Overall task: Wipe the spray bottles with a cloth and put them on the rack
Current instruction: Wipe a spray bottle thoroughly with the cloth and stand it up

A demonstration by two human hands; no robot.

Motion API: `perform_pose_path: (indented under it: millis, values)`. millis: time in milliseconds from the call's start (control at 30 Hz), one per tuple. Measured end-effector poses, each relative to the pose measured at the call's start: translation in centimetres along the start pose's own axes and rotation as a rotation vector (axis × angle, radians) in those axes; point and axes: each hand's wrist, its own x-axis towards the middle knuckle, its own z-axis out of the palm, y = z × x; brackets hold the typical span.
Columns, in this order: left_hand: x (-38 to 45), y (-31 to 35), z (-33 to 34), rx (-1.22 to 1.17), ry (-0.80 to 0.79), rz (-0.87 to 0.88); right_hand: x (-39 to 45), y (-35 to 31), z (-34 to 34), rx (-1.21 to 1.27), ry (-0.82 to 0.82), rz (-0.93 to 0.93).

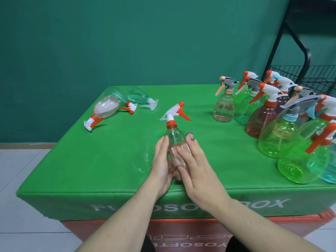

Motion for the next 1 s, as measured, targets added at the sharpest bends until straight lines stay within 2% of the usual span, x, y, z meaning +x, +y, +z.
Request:
perform_pose_path:
  millis: [133,233,333,533,800,1000]
  values:
    - [-0.4,0.3,0.4,-0.021,-0.045,0.057,-1.1,0.3,-0.3,0.021,0.003,-0.019]
    - [-0.5,0.3,0.6,-0.007,-0.046,0.068,-1.5,-0.6,-0.3,0.041,0.021,0.033]
    - [-0.6,0.5,0.7,0.047,-0.057,0.024,-1.6,-1.4,-0.1,0.159,0.054,0.097]
    - [-0.6,0.5,0.7,0.169,-0.106,-0.053,-0.1,-0.8,-0.4,0.223,0.166,0.124]
    - [-0.6,0.5,0.3,0.111,-0.138,-0.087,3.2,-1.1,-1.6,0.212,0.116,0.136]
    - [-0.5,0.4,0.3,0.082,-0.088,-0.073,4.9,-2.0,-1.9,0.286,0.106,0.195]
